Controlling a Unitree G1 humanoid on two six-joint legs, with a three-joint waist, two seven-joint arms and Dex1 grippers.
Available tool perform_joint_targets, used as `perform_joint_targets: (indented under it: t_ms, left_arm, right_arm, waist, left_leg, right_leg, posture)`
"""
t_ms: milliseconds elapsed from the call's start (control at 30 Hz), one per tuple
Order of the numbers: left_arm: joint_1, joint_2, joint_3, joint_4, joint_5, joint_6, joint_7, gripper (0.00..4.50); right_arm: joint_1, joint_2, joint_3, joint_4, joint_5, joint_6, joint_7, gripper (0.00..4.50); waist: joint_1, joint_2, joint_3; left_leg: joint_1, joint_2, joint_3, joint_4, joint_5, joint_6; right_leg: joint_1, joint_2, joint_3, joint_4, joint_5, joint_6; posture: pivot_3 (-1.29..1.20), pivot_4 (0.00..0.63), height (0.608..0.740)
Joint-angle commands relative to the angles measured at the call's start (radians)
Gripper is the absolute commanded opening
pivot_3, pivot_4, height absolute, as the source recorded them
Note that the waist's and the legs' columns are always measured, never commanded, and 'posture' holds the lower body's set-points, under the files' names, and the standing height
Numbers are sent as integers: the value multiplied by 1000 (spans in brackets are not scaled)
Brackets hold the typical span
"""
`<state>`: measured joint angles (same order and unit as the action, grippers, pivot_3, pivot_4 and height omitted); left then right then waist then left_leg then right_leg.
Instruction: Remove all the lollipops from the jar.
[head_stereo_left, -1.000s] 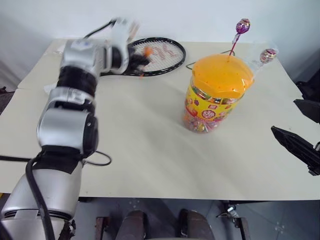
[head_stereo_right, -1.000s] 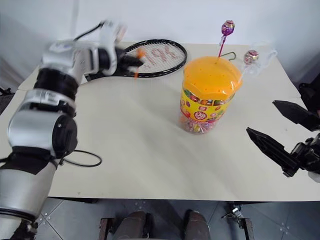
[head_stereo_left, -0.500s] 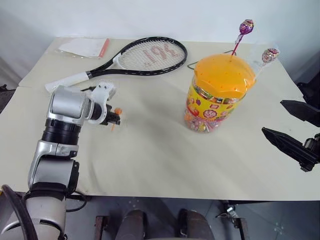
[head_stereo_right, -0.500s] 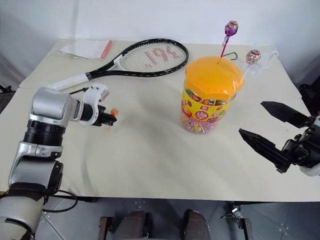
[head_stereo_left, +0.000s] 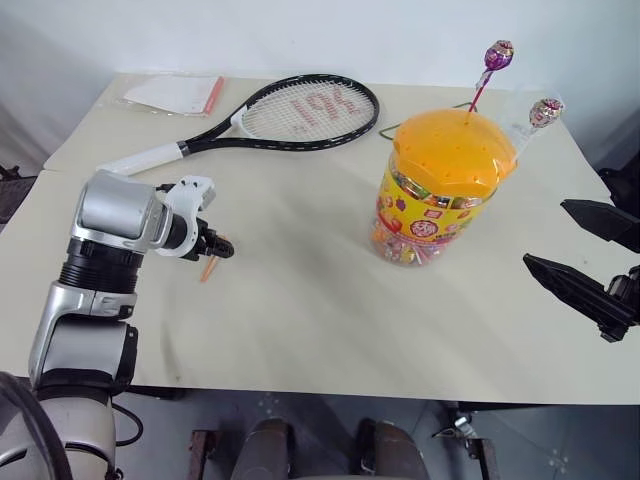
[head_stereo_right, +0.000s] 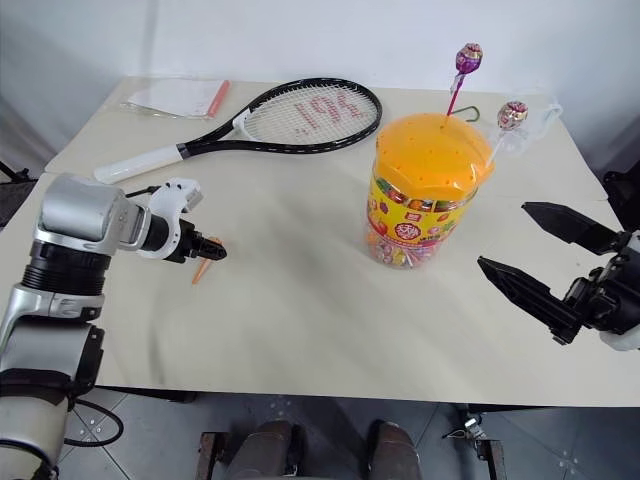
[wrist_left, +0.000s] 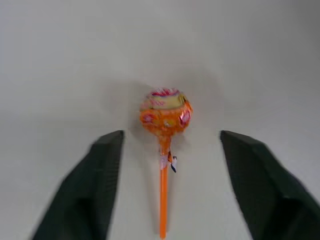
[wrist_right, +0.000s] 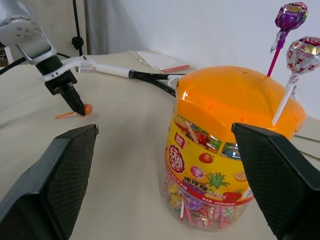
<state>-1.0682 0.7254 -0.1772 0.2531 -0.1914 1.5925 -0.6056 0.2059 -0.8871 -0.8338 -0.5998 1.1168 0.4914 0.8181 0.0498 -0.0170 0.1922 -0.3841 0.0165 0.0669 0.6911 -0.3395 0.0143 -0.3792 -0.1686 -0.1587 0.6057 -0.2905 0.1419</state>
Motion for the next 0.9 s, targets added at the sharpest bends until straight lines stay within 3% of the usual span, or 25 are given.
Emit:
perform_joint_targets:
  t_ms: [33, 167, 333, 533, 900]
  left_arm:
    - [-109, 100, -32, 0, -22, -77, -65, 4480]
    - [-206, 140, -41, 89, -12, -286, -151, 4480]
    - [-247, 99, 27, 153, -49, -553, -278, 4480]
    - [-134, -9, 182, 177, -209, -990, -597, 4480]
    - [-97, -81, 297, 312, -367, -1208, -995, 4480]
  right_arm:
    - [10, -17, -75, 2, -6, 9, 8, 4500]
    - [4, -33, -103, 23, -22, 17, 11, 4500]
    - [-27, -69, -92, 48, -30, 68, -49, 4500]
    - [-181, -95, 21, 76, -8, 135, -204, 4500]
    - [-468, -94, 265, 220, -101, 137, -205, 4500]
  waist:
    - [0, 0, 0]
    - [4, 0, 0]
    - [4, 0, 0]
    - [-7, 1, 0]
    - [-24, 1, 0]
  left_leg:
    - [0, 0, 0, 0, 0, 0]
    - [-2, 0, 1, 1, 0, 0]
    - [-2, 0, 1, 2, 0, 0]
    - [-4, 0, 2, 4, 0, 0]
    - [-9, 0, 4, 7, 0, 0]
  right_leg:
    - [0, 0, 0, 0, 0, 0]
    - [-2, 0, 0, 1, 0, 0]
    - [-2, 0, 0, 1, 0, 0]
    - [-5, 0, 1, 3, 0, 0]
    - [-12, 0, 2, 8, 0, 0]
  posture:
    - [0, 150, 740]
    - [0, 150, 740]
    - [0, 150, 740]
    - [0, 150, 740]
    - [0, 150, 740]
